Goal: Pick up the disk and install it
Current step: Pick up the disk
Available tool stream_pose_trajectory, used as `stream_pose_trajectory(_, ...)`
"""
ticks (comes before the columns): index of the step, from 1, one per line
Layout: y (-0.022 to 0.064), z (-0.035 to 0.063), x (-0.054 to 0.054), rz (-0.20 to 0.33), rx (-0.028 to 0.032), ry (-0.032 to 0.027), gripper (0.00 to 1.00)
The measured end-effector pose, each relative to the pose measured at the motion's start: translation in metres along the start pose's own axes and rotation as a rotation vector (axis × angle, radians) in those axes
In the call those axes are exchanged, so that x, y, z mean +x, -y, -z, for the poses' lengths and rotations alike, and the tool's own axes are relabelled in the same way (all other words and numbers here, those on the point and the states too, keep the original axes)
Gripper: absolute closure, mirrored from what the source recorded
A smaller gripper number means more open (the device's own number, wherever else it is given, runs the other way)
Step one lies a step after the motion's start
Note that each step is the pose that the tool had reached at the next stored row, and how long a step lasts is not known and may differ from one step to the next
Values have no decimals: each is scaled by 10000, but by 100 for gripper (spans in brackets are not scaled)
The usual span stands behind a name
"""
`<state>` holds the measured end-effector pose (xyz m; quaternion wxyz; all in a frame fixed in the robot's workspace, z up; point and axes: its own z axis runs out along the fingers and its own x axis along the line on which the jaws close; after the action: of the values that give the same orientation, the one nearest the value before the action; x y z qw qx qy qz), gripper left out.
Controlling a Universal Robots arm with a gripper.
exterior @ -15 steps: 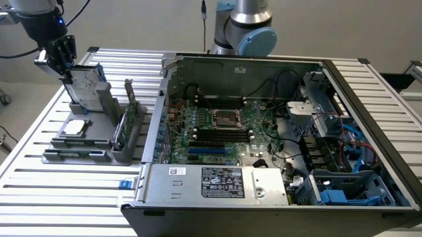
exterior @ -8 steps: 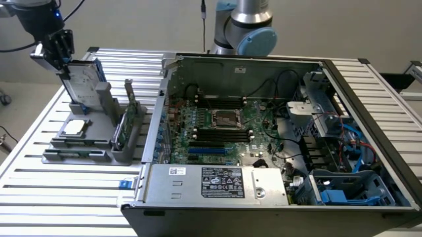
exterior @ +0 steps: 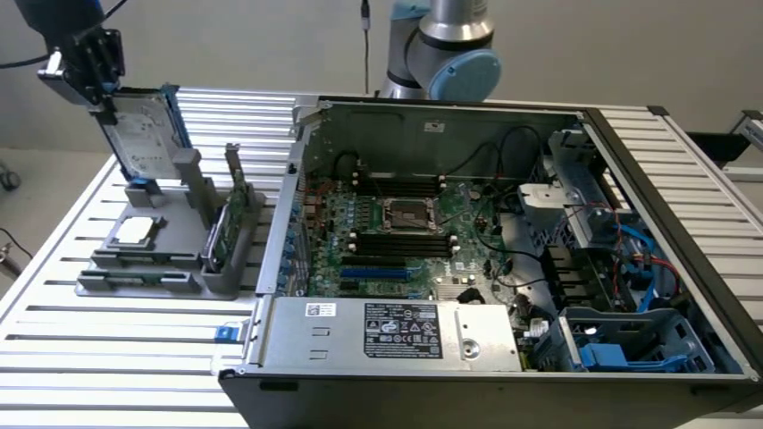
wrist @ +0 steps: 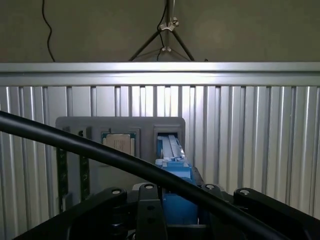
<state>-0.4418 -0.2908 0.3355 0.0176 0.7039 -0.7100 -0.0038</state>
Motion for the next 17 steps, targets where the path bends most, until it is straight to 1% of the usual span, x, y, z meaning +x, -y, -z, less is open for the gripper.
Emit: stream_pose_trajectory(17,-23,774,15,-1,0,-1,67)
